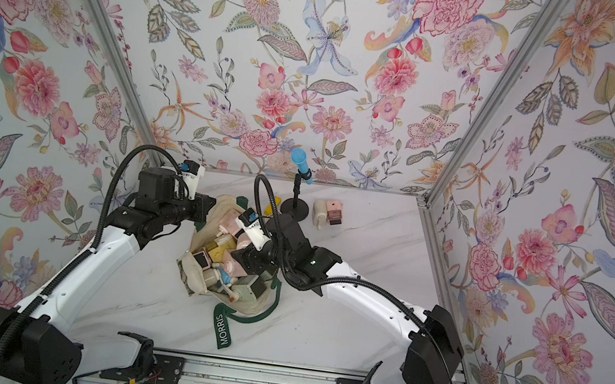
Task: Take out the pencil sharpeners from the tote bags
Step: Place the pencil sharpener at the center of the board.
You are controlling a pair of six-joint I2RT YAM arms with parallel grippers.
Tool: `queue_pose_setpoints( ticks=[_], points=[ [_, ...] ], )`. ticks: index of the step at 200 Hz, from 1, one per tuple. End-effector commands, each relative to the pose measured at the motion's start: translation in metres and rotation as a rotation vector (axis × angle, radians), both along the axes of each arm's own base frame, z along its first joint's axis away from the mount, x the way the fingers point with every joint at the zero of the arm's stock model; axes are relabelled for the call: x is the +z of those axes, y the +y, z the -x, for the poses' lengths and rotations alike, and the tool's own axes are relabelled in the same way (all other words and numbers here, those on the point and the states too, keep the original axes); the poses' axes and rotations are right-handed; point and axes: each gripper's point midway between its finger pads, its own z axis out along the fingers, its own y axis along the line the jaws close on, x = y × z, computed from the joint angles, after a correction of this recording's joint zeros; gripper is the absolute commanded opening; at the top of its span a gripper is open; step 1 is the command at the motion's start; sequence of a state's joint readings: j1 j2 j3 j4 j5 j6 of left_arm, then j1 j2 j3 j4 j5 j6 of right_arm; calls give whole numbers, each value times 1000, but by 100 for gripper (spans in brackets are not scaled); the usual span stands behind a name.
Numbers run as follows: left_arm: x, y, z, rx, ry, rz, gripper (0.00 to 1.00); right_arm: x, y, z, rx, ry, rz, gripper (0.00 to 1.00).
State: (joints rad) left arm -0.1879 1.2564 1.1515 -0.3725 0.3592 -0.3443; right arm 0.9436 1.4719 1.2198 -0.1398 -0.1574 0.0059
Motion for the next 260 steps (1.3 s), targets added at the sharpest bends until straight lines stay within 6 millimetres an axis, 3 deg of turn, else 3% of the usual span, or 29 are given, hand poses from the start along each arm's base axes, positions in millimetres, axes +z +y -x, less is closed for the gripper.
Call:
queue_pose_setpoints(
  ticks=[1,45,52,94,114,153,192,260],
  points=[
    [16,5,3,14,-52,-2,0,56,-24,-14,-40,-80,-203,49],
    [16,5,4,15,-53,-1,0,71,-105,-57,-256,-129,-367,49],
    [17,5,4,15,-54,-2,0,71,-126,-71,-319,-143,-386,49],
    [16,5,4,13,-52,0,0,40,-209,-129,-622,-175,-407,51],
    [16,5,4,13,-53,-1,0,22,-237,-153,-731,-178,-426,51],
    [16,5,4,13,-51,0,0,-8,-254,-191,-784,-260,-395,51],
    [17,4,4,13,-54,5,0,-42,-266,-230,-818,-237,-350,52],
    [19,4,4,11,-56,9,0,-90,-274,-276,-807,-173,-326,55]
  ],
)
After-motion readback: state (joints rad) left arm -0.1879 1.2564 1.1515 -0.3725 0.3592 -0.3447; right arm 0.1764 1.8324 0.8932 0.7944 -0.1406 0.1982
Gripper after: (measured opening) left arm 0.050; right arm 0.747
